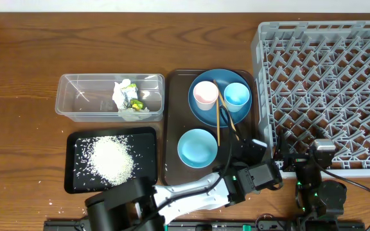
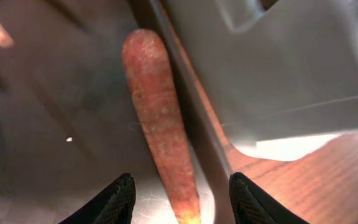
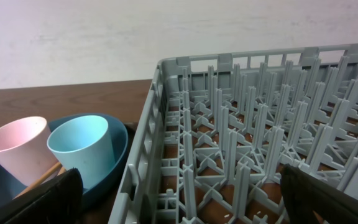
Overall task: Sort waste into correct bins and load items into the dishwasher rack
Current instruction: 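Grasp the orange carrot on the brown tray with the left gripper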
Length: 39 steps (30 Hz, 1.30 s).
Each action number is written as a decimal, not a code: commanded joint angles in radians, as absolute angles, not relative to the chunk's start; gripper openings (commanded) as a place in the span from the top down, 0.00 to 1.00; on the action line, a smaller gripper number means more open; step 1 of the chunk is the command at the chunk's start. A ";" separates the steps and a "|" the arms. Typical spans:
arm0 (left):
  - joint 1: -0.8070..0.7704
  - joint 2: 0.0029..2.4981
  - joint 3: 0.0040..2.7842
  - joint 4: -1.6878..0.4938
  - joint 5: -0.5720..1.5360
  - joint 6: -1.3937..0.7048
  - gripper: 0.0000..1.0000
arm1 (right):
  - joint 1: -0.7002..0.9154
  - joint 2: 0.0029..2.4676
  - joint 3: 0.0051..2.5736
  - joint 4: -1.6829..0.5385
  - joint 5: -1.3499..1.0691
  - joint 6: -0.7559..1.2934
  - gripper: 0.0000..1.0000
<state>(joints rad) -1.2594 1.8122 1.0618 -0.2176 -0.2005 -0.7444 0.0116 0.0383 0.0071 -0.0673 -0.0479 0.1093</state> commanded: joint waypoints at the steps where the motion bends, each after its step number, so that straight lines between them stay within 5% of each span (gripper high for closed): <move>1: -1.257 1.837 1.071 -0.213 -0.265 -0.765 0.48 | 0.020 0.038 0.006 -0.072 -0.041 0.104 0.01; 15: -1.258 1.935 1.068 -0.159 -0.282 -0.765 0.49 | 0.020 0.038 0.006 -0.072 -0.041 0.104 0.01; 25: -1.255 1.917 1.068 -0.201 -0.282 -0.764 0.77 | 0.020 0.038 0.006 -0.072 -0.041 0.103 0.01; 39: -1.271 1.593 1.068 -0.318 -0.270 -0.764 0.80 | 0.020 0.038 0.006 -0.072 -0.041 0.103 0.01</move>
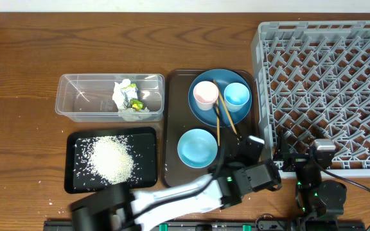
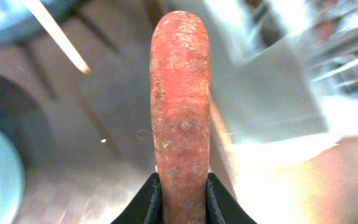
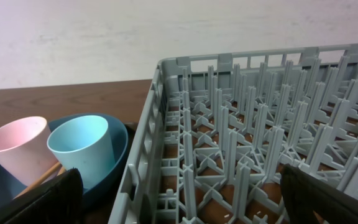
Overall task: Sort waste into correct bins and load items into the dishwasher rack
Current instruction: 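Grasp the orange carrot on the brown tray with the left gripper, then carry the carrot left and lower it onto the black tray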
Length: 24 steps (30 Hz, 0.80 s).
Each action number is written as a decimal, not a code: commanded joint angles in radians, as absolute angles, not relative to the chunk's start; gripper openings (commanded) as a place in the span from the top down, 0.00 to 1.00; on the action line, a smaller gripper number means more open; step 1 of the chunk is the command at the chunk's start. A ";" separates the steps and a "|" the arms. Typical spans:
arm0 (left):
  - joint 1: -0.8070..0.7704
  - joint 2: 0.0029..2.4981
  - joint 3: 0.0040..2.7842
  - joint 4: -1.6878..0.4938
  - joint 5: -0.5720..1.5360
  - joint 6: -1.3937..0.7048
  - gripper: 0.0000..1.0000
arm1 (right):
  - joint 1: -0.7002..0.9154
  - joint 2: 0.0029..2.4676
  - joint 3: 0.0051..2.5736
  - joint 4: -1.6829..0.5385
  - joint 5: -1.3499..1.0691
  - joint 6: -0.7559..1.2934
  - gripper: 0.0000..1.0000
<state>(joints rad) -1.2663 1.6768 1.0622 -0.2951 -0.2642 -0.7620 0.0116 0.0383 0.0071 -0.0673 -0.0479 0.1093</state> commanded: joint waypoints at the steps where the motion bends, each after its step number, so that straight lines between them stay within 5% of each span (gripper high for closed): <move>1: -1.271 1.559 1.068 -0.339 -0.270 -0.764 0.80 | 0.020 0.038 0.006 -0.072 -0.041 0.104 0.01; 11: -1.191 1.293 1.068 -0.666 -0.309 -0.757 0.80 | 0.020 0.038 0.006 -0.072 -0.041 0.103 0.01; 24: -0.828 1.254 1.012 -1.058 -0.338 -0.761 0.80 | 0.020 0.039 0.006 -0.072 -0.041 0.104 0.01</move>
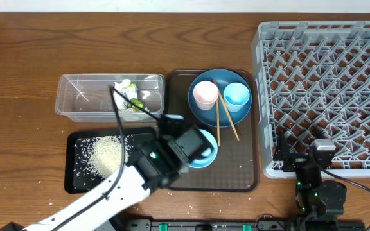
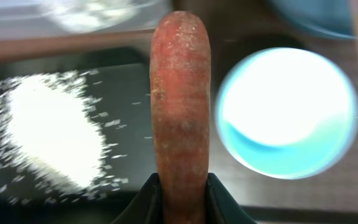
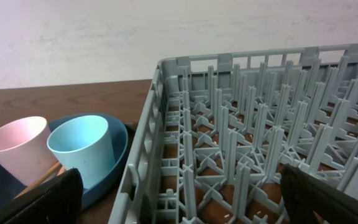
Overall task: Sort waste into correct bins and load items into the dishwasher rack
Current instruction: 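Carry the carrot left and lower it onto the black tray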
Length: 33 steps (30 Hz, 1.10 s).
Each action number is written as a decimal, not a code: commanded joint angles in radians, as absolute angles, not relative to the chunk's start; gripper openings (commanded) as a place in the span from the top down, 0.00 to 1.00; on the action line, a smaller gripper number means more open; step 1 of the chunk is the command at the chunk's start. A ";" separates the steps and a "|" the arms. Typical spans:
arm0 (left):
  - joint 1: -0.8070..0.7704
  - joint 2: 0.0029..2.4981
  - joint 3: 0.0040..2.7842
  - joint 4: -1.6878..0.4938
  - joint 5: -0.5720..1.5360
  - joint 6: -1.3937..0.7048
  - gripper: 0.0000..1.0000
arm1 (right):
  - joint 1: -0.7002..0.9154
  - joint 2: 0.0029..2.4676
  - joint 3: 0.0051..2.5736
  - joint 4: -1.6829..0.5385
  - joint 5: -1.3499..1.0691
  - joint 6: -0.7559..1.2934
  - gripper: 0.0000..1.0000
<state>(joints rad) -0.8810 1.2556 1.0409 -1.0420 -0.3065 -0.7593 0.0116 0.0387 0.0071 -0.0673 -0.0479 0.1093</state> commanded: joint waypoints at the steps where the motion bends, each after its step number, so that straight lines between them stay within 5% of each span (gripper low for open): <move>1: -0.801 1.254 1.000 -1.058 -0.338 -0.761 0.80 | 0.020 0.039 0.006 -0.072 -0.041 0.104 0.01; 18: -0.567 1.254 0.699 -0.792 -0.281 -0.780 0.80 | 0.020 0.039 0.006 -0.072 -0.041 0.104 0.01; 22: -0.568 1.254 0.698 -0.790 -0.281 -0.780 0.66 | 0.020 0.039 0.006 -0.072 -0.041 0.104 0.01; 33: -0.568 1.235 0.740 -0.780 -0.273 -0.701 0.60 | 0.020 0.039 0.006 -0.071 -0.041 0.104 0.01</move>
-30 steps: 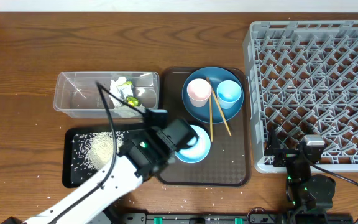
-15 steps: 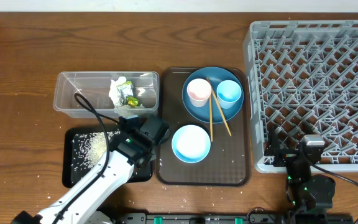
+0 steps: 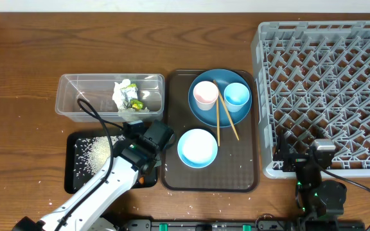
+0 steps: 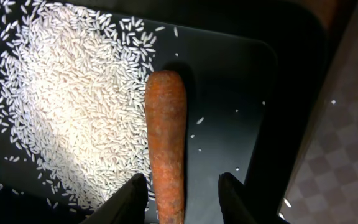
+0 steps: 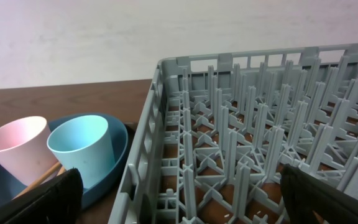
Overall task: Sort waste into correct bins and load items into the dishwasher rack
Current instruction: 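Carry the carrot left and lower it onto the black tray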
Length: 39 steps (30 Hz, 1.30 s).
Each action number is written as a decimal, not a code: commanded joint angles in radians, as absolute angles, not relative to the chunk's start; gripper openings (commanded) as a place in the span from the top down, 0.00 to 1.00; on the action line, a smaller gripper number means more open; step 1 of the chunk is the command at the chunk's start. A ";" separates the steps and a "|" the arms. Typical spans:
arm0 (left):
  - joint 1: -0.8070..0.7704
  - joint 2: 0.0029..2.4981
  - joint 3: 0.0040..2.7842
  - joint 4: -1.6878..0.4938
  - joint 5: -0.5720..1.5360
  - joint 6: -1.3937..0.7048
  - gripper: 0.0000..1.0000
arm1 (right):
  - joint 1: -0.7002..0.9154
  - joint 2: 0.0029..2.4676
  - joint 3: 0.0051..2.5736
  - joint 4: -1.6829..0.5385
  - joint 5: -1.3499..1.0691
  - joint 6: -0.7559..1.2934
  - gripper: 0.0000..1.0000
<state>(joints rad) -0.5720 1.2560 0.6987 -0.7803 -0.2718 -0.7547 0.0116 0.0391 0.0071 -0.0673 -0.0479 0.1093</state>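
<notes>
An orange carrot (image 4: pixel 165 143) lies on the black tray (image 4: pixel 241 93), right beside the pile of white rice (image 4: pixel 61 106). My left gripper (image 4: pixel 184 202) stands open over it, one finger on each side with a gap to the carrot. From overhead the left gripper (image 3: pixel 148 142) covers the right end of the black tray (image 3: pixel 76 183) and hides the carrot. My right gripper (image 5: pixel 179 205) is open and holds nothing, at the near edge of the grey dishwasher rack (image 5: pixel 241 124).
A clear bin (image 3: pixel 82 99) with crumpled waste stands behind the black tray. The brown tray (image 3: pixel 246 173) carries a blue plate (image 3: pixel 201 112) with a pink cup (image 3: pixel 205 94), a blue cup (image 3: pixel 236 94), chopsticks (image 3: pixel 218 122) and a blue bowl (image 3: pixel 197 147). The rack (image 3: pixel 326 83) fills the right.
My left gripper was shut on the carrot above the blue bowl's left edge. Now it is over the black tray, open, and the carrot lies on the tray next to the rice.
My left gripper stood open around the carrot on the brown tray by the rack. Then it was shut on the carrot there, then held it by the blue bowl. Now the carrot rests on the black tray, let go. The right arm stayed still.
</notes>
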 commanded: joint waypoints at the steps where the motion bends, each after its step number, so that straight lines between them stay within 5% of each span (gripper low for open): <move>1: -0.568 1.225 0.755 -0.780 -0.269 -0.689 0.60 | 0.020 0.039 0.006 -0.072 -0.041 0.104 0.01; 14: -0.536 1.003 0.845 -0.591 -0.263 -0.613 0.56 | 0.020 0.039 0.006 -0.072 -0.041 0.104 0.01; 27: -0.177 0.969 0.844 -0.653 -0.096 -0.542 0.54 | 0.020 0.039 0.006 -0.071 -0.042 0.104 0.01; 33: -0.165 0.973 0.838 -0.657 -0.089 -0.543 0.35 | 0.020 0.039 0.006 -0.070 -0.064 0.141 0.01; 39: -0.165 0.973 0.836 -0.657 -0.067 -0.543 0.34 | 0.020 0.039 0.044 -0.069 -0.089 0.307 0.01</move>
